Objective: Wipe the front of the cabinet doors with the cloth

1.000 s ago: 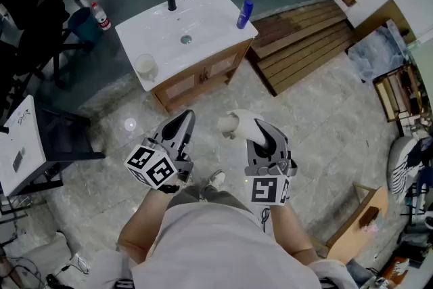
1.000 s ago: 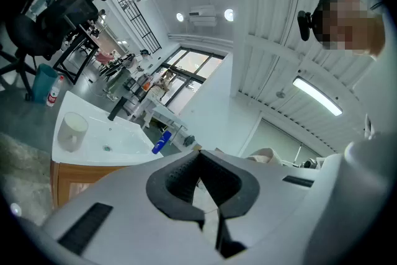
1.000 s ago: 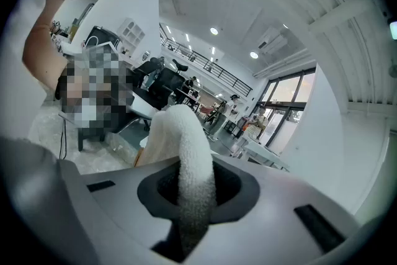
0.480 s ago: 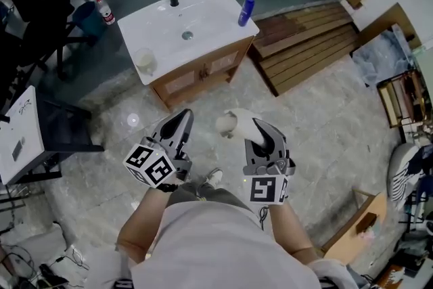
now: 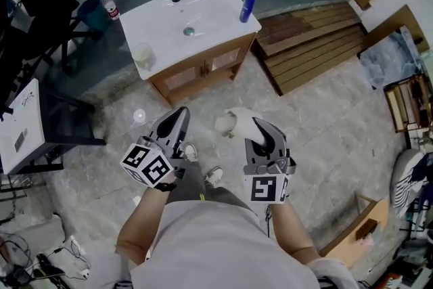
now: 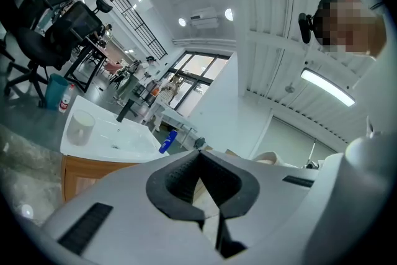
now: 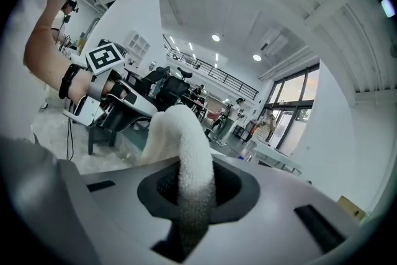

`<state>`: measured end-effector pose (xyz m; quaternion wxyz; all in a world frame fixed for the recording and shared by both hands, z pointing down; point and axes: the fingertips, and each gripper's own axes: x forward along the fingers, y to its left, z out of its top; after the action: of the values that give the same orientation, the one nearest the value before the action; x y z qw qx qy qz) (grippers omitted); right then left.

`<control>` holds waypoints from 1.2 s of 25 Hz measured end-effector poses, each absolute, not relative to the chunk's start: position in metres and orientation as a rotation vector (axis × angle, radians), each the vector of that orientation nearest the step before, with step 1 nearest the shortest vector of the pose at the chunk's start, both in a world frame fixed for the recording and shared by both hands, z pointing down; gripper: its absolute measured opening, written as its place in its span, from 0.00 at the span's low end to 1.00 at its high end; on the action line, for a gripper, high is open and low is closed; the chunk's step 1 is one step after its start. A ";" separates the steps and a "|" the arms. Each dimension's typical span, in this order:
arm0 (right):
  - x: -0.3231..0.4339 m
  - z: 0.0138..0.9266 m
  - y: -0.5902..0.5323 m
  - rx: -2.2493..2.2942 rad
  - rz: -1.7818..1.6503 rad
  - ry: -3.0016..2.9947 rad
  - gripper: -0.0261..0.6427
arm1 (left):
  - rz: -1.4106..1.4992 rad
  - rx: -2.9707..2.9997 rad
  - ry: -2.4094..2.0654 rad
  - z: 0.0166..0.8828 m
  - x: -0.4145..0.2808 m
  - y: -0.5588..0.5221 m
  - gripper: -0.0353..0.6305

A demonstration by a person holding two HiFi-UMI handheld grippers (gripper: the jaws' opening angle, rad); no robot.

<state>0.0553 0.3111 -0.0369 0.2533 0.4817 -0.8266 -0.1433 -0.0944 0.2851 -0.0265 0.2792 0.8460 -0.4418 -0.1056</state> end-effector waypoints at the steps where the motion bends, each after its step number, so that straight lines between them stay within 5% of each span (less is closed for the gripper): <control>1: 0.055 -0.035 0.309 1.304 -0.383 -2.248 0.15 | -0.279 2.264 -1.187 -0.026 -0.095 0.283 0.08; 30: 0.006 -0.019 0.069 1.235 -0.424 -2.154 0.15 | -0.323 2.227 -1.045 0.020 -0.117 0.050 0.08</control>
<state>0.0065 0.0686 -0.0186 0.3064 0.4667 -0.8140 -0.1604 -0.1168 0.0500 0.0199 0.3245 0.8491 -0.3983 -0.1231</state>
